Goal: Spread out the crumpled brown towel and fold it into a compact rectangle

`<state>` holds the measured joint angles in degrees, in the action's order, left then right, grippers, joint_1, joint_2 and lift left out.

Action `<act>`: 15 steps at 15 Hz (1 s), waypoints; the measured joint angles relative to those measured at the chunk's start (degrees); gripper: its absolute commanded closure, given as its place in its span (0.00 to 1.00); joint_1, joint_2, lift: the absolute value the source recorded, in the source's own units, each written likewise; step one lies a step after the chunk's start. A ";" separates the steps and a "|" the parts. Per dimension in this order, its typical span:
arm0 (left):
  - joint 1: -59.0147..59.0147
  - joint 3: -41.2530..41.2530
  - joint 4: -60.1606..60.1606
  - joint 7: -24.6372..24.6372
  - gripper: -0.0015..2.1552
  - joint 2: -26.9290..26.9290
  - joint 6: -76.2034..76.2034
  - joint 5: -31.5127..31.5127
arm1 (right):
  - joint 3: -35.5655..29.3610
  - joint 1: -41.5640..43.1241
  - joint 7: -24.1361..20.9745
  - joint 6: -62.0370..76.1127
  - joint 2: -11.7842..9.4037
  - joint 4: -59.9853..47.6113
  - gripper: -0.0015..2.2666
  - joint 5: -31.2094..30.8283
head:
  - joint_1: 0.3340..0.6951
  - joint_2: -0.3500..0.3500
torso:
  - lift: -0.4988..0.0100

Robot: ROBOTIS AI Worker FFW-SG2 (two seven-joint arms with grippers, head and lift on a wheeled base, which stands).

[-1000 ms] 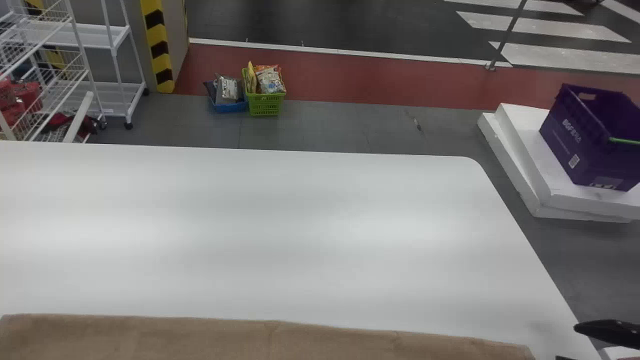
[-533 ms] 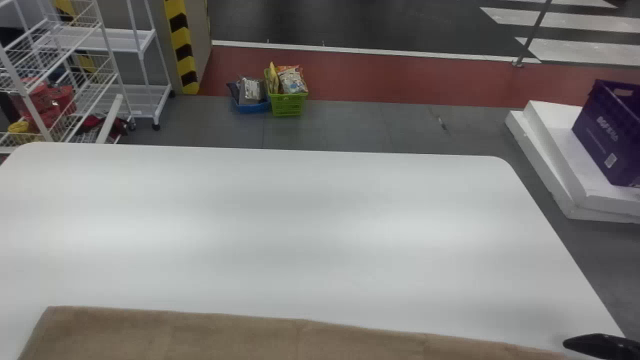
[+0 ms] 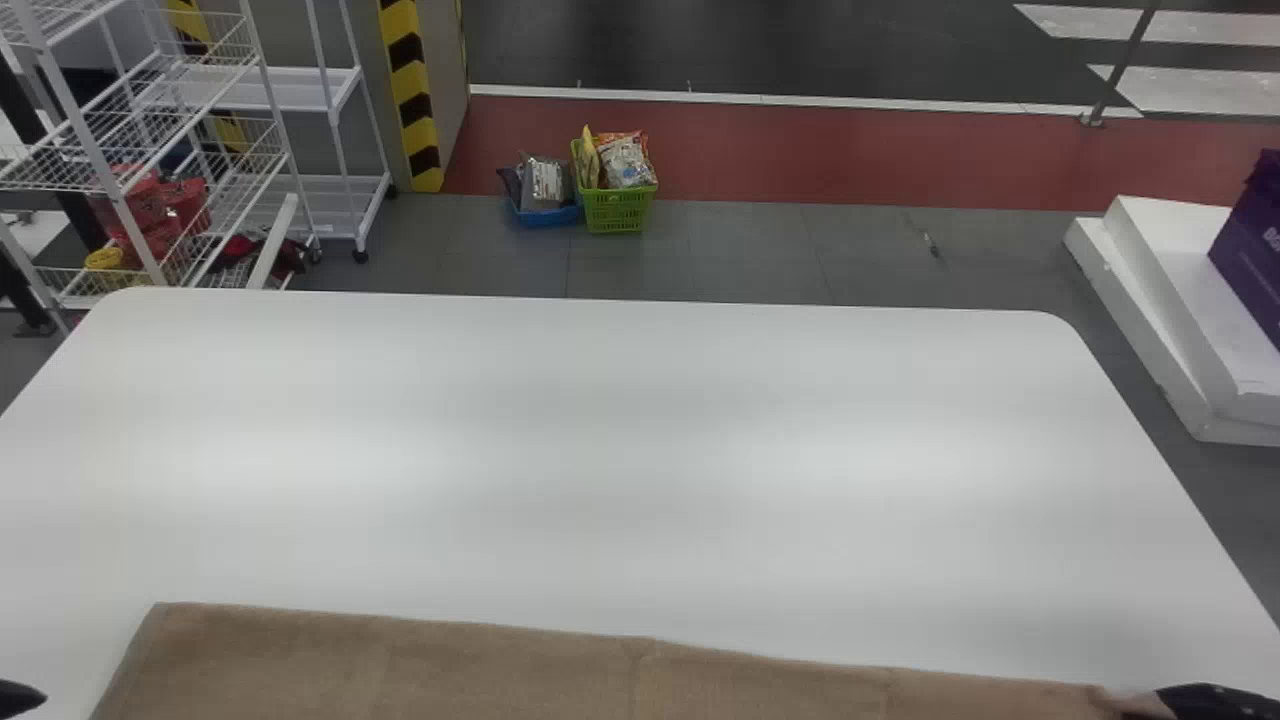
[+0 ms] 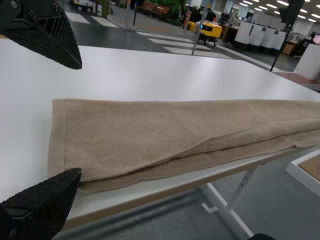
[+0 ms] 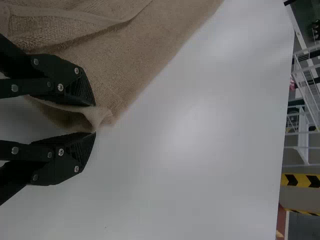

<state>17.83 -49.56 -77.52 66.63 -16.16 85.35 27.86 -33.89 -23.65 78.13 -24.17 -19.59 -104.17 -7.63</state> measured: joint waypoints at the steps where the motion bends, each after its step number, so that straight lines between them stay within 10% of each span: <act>1: -0.02 0.07 0.00 -0.22 0.04 0.01 0.00 0.00 | 0.20 1.00 0.00 0.11 0.15 0.68 0.52 -0.12 | 1.00 0.44 | 0.73; 11: 0.01 -0.71 -0.18 -0.60 0.04 0.39 0.70 -1.53 | 5.23 18.27 0.00 0.62 1.33 13.93 0.51 -2.50 | 1.00 0.50 | 0.73; 13: 0.10 -0.94 -0.06 -0.63 0.04 0.28 0.76 -2.27 | 4.75 18.85 0.00 0.19 1.12 14.38 0.00 -3.04 | 1.00 0.49 | 0.73; 15: 0.11 -1.26 -0.15 -0.70 0.04 0.29 0.79 -3.23 | 2.62 17.67 0.00 -0.85 1.05 12.96 0.00 -3.10 | 1.00 0.47 | 0.73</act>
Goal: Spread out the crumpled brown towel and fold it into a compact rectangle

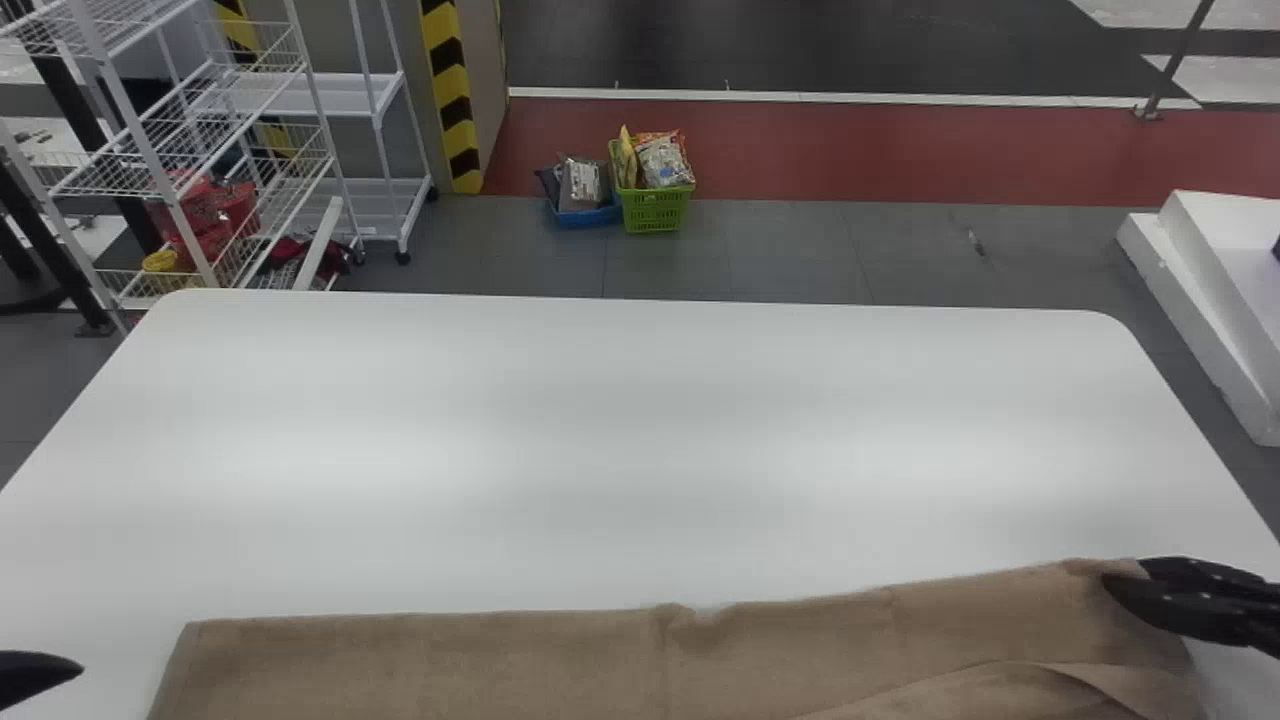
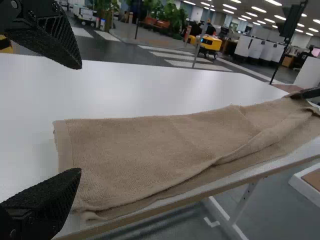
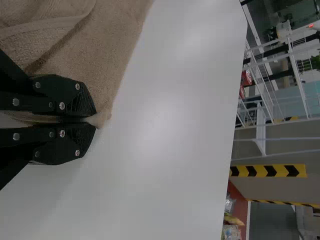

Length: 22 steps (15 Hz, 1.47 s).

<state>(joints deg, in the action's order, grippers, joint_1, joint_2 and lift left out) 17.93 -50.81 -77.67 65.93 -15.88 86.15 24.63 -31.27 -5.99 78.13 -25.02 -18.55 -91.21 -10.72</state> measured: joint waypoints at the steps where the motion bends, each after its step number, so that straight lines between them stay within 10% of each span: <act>1: 0.00 -0.19 -0.02 -0.17 0.04 -0.01 -0.05 -0.36 | -1.51 -1.06 0.00 0.23 -0.01 -1.44 0.02 0.20 | 1.00 0.45 | 0.73; 22: 0.43 -2.18 0.02 -0.39 0.04 0.41 -0.15 -1.69 | 1.20 -22.74 0.00 22.96 -4.02 -28.58 0.25 -17.49 | 1.00 0.58 | 0.73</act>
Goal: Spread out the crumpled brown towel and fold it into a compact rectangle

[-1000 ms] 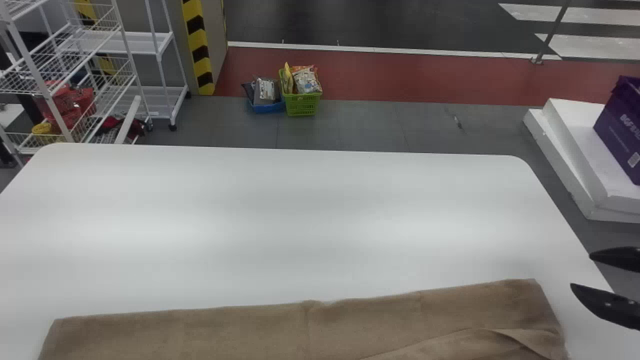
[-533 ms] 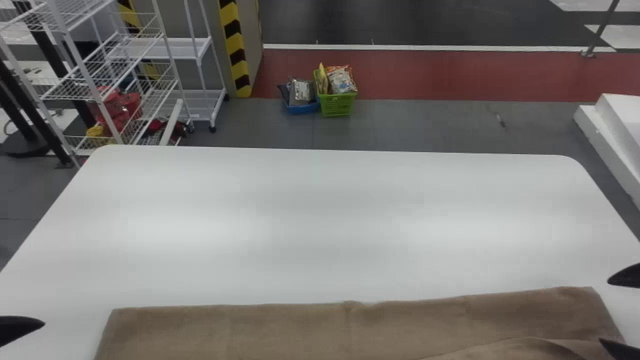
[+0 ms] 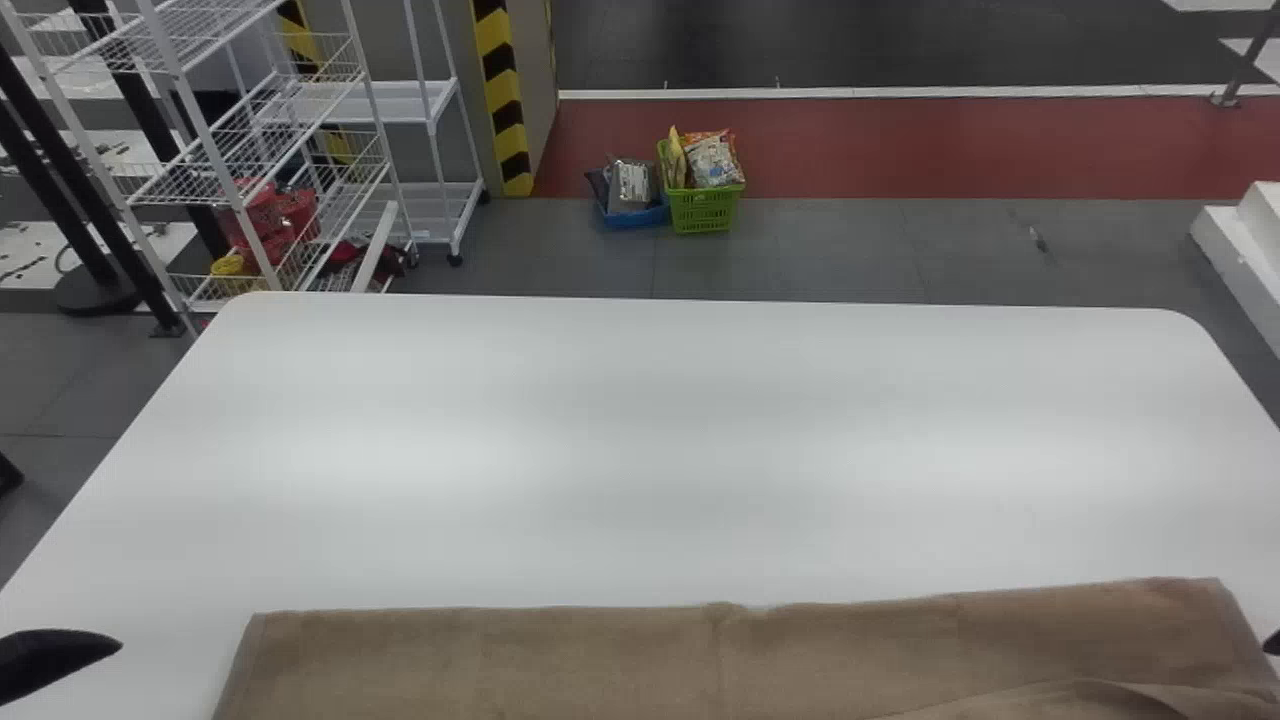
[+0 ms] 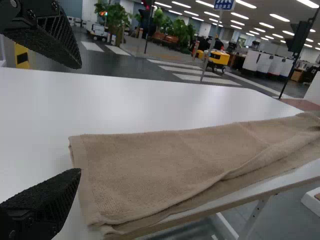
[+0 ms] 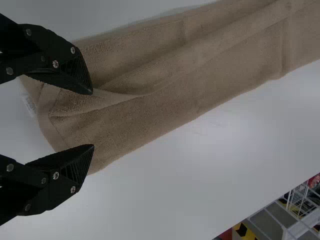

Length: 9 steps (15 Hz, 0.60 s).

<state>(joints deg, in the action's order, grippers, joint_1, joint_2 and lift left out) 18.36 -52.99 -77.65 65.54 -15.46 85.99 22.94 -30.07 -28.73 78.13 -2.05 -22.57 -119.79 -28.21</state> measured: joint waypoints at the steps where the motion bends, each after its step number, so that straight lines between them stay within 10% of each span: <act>1: 0.00 0.03 0.13 -0.13 0.04 -0.01 0.00 0.02 | 0.01 -0.56 0.00 0.08 -0.07 0.17 0.25 -0.27 | 1.00 0.57 | 0.73; 9: 0.00 0.68 0.84 -0.24 0.04 -0.17 0.12 -0.01 | 2.01 2.20 0.00 0.04 0.21 5.30 0.26 -2.97 | 1.00 0.54 | 0.73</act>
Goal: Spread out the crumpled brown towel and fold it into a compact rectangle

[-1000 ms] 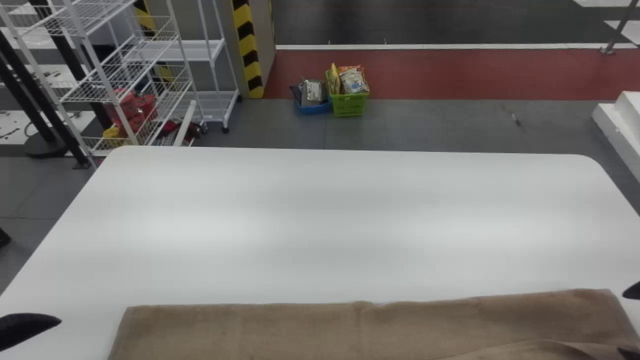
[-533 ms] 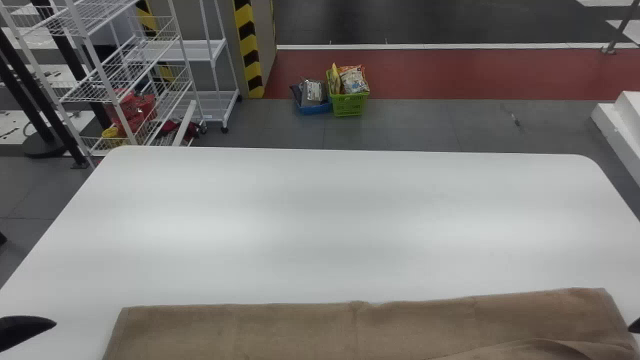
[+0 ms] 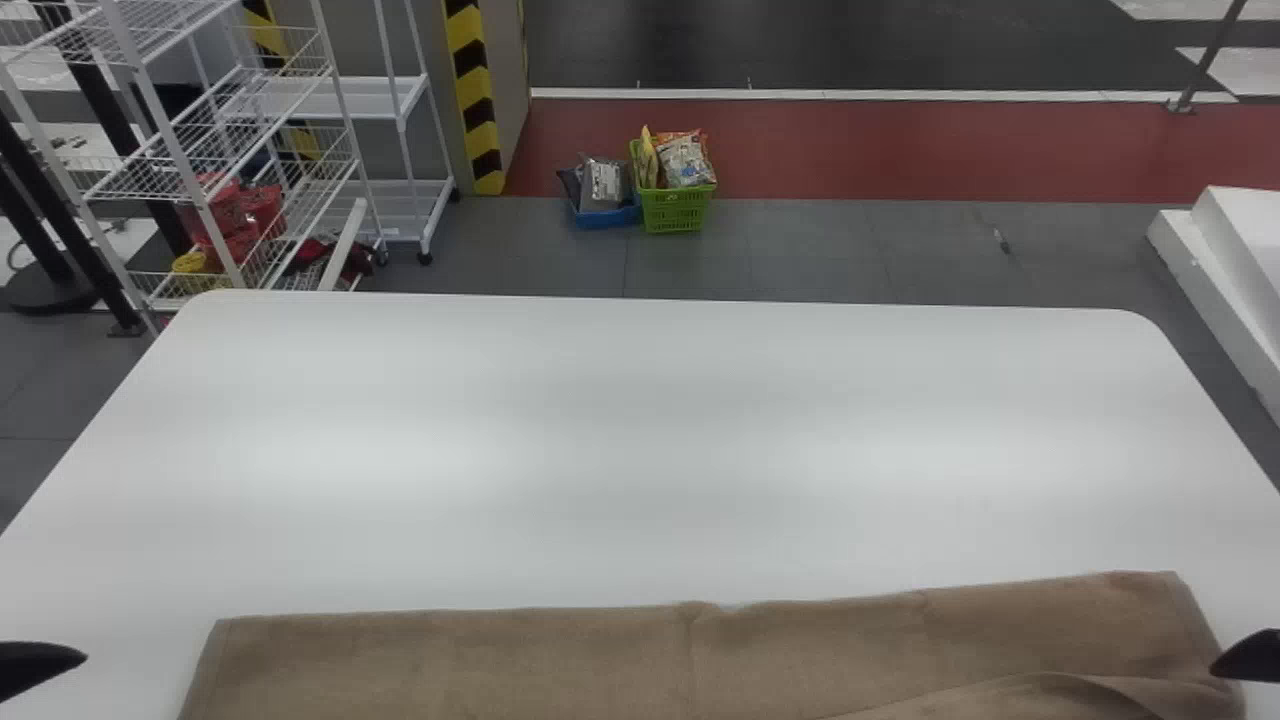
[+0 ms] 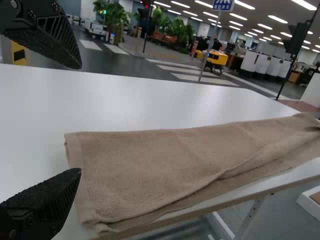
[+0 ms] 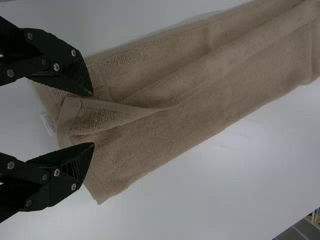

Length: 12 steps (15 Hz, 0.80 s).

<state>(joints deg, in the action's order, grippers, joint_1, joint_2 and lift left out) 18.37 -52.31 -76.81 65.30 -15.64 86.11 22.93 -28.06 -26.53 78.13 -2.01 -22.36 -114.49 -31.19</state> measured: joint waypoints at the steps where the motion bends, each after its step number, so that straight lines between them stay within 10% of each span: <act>1: 0.00 -0.04 0.17 -0.06 0.04 -0.12 0.04 -0.04 | 0.30 0.10 0.00 -0.04 0.02 0.34 0.26 -0.31 | 1.00 0.54 | 0.73; 12: 0.00 0.01 0.67 -0.08 0.04 -0.21 0.05 0.01 | 1.81 1.35 0.00 -0.31 0.00 2.42 0.41 -1.17 | 1.00 0.55 | 0.73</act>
<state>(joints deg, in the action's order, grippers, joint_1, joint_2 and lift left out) 18.37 -52.30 -76.14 65.21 -15.85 86.16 22.94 -26.24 -25.18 78.13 -2.32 -22.36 -112.07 -32.36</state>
